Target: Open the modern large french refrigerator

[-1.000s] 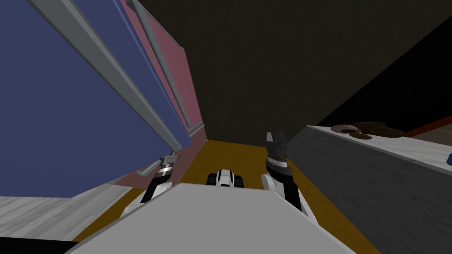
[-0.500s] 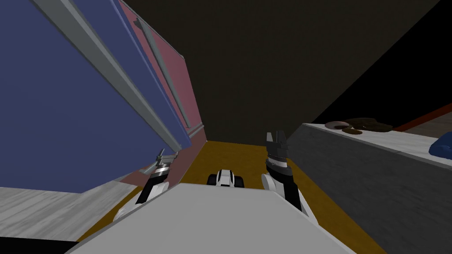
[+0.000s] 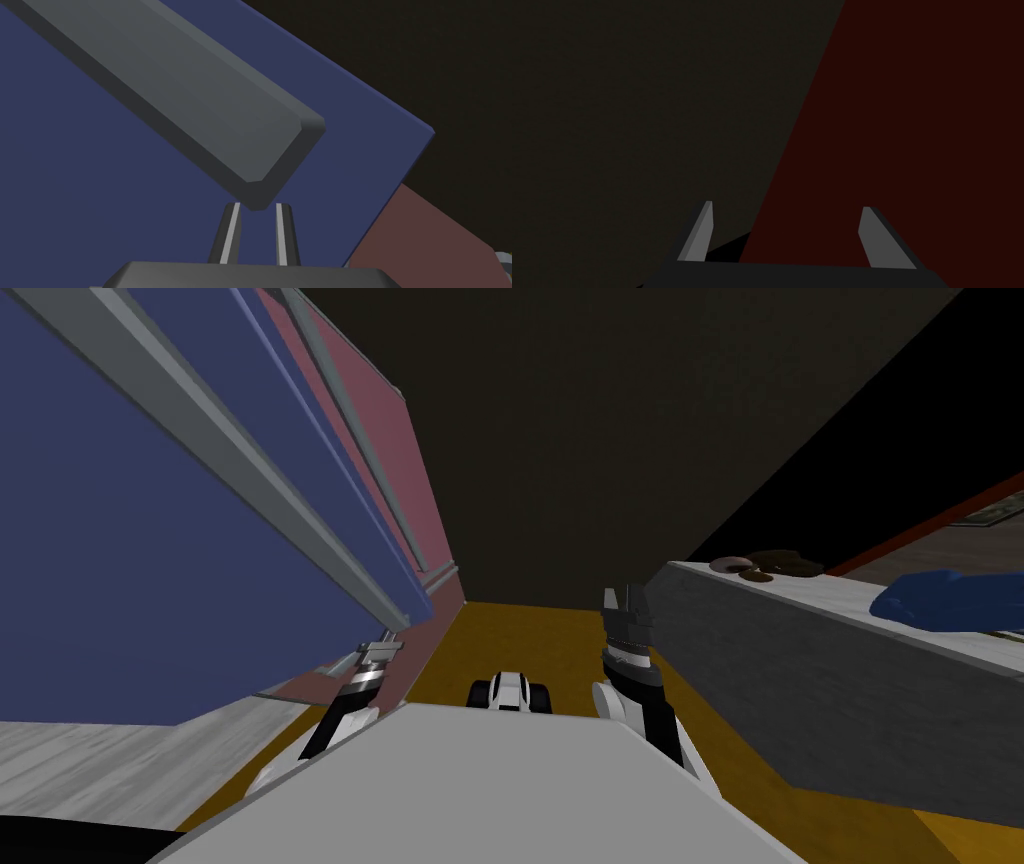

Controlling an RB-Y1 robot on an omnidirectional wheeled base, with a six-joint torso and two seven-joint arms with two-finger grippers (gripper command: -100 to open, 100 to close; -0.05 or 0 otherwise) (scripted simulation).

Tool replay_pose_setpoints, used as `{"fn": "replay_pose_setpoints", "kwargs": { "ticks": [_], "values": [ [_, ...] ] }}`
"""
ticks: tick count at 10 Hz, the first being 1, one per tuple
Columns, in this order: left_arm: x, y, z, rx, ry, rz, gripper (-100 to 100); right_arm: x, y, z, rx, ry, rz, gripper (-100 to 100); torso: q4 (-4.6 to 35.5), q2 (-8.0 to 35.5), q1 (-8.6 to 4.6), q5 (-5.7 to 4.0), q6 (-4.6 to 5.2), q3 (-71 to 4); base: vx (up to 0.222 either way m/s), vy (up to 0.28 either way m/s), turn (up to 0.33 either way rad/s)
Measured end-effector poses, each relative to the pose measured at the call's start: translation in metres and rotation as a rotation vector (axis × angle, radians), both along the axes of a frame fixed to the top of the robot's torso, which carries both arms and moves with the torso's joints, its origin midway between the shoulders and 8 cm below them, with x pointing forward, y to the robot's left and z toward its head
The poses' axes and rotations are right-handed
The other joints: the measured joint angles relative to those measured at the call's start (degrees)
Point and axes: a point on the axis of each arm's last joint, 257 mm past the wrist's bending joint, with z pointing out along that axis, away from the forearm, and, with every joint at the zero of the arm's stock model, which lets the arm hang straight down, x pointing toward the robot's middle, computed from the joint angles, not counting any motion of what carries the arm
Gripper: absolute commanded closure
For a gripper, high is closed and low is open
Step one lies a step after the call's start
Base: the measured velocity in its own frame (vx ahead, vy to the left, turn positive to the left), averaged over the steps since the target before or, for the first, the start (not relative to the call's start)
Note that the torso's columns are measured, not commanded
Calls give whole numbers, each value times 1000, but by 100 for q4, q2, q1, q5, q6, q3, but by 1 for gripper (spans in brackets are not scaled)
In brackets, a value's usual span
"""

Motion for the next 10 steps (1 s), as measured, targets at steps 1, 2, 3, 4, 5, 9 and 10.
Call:
{"fn": "replay_pose_setpoints", "kwargs": {
  "ticks": [1, 2, 3, 4, 5, 9, 10],
  "values": [
    [-3, -5, 0, -1, 3, -26, 100, 0, 0, 0, 0, 0, 0, 0, 0, -13, 2, -7, 0, -12, -169, 13, -34],
    [-6, -10, 0, -3, 3, -48, 100, 0, 0, 0, 0, 0, 0, 0, 2, -20, 12, -10, 5, -17, -77, -5, -28],
    [-7, -13, -5, -9, 13, -54, 100, 0, 0, 0, 0, 0, 0, 0, -7, -60, 18, -5, 18, -37, -119, 64, -62],
    [-10, -21, -8, -10, 22, -79, 100, 0, 0, 0, 0, 0, 0, 0, -7, -48, 33, 0, 27, -36, -177, 81, -84],
    [-13, -28, -5, -9, 17, -108, 100, 0, 0, 0, 0, 0, 0, 0, -1, -25, 28, 1, 18, -20, -127, 39, -44],
    [-20, -27, 10, -9, 7, -153, -100, 0, 0, 0, 0, 0, 0, 0, -44, -104, -1, 31, 45, -56, -6, -41, 35],
    [-22, -22, 13, -14, 17, -154, -100, 0, 0, 0, 0, 0, 0, 0, -40, -110, 2, 28, 61, -61, 34, -88, 30]
  ]
}}
